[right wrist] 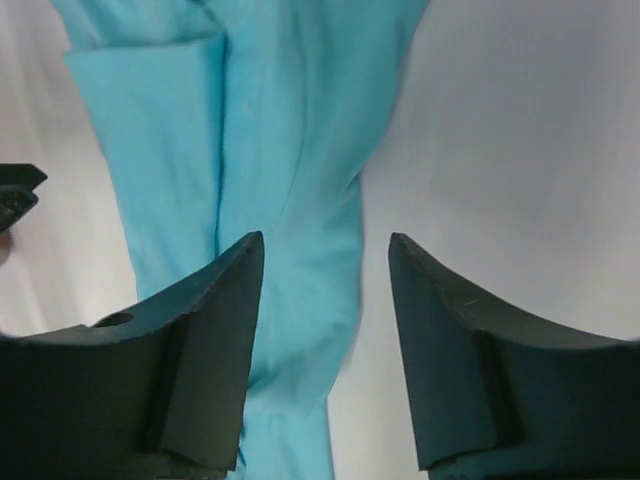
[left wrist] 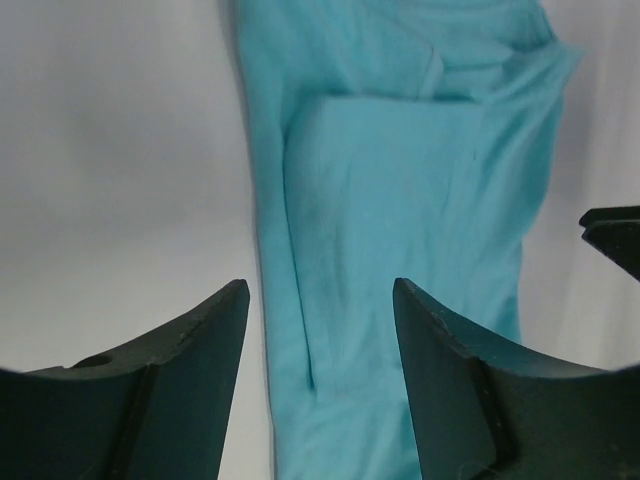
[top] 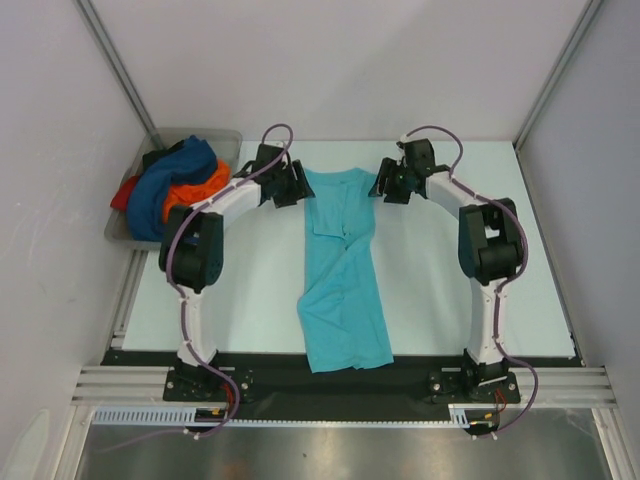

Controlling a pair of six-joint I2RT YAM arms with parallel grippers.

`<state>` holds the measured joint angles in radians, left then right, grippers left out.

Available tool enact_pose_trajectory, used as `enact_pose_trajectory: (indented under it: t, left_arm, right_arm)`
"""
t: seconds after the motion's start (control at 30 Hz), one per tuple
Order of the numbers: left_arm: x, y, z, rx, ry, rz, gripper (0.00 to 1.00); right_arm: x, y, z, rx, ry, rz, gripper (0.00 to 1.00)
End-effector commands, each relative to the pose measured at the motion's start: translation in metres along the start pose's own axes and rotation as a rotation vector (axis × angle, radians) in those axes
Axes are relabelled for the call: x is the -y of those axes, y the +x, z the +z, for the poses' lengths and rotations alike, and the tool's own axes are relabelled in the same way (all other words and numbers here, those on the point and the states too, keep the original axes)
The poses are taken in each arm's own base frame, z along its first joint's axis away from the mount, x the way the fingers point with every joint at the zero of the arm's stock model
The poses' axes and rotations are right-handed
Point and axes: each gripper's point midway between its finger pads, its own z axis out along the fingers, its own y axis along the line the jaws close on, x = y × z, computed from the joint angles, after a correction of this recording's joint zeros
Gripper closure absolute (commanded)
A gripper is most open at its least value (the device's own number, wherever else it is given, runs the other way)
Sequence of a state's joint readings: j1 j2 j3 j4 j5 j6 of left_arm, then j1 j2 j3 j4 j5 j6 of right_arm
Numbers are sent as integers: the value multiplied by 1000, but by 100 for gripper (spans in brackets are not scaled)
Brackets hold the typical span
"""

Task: Fold and stack the t-shirts
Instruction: Fold the tshirt

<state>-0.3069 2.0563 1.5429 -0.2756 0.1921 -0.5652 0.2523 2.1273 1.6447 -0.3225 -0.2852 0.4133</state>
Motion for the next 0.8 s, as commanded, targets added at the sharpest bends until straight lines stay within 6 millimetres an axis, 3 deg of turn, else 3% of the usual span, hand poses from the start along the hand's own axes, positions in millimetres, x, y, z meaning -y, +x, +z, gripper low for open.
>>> enact_pose_trajectory:
  t: [0.0,0.07,0.1,0.17,0.23,0.27,0.47,0.5,0.57,0.6,0.63,0.73,0.77]
  left_arm:
    - [4,-41,18,92,-20,-12,35]
    - [7,-52,25,108,-12,-26,35]
    - [-1,-45,38,81,-21,-43,35]
    - [0,-51,46,82,-6,-81,35]
    - [-9,-48,58,68,-18,-110,35]
    - [-10,-52,60,75,-16,-119,35]
    - [-20,-57,85,52,21,-187,37]
    - [-20,-61,87,52,35,-203,39]
    - [-14,-64,97,37,89,-214,54]
    - [-14,-67,100,42,101,-229,60]
    - [-14,-66,107,34,121,-234,68]
    - [-7,-85,111,65,170,-249,80]
    - [-12,-80,122,52,171,-262,94]
  right_arm:
    - [-18,-40,10,77,-179,-8,43]
    - [-2,-43,21,75,-171,27,45]
    - [0,-48,24,84,-172,27,45]
    - [11,-45,37,69,-162,49,46]
    - [6,-51,41,62,-197,57,47]
    - [12,-43,52,37,-193,70,47]
    - [18,-52,75,42,-194,115,52]
    - [24,-45,85,23,-190,136,53]
    - [21,-55,90,41,-205,137,65]
    - [24,-52,98,35,-206,146,80]
    - [19,-64,99,58,-223,134,86]
    - [23,-68,113,70,-225,150,96]
    - [16,-85,111,112,-250,137,98]
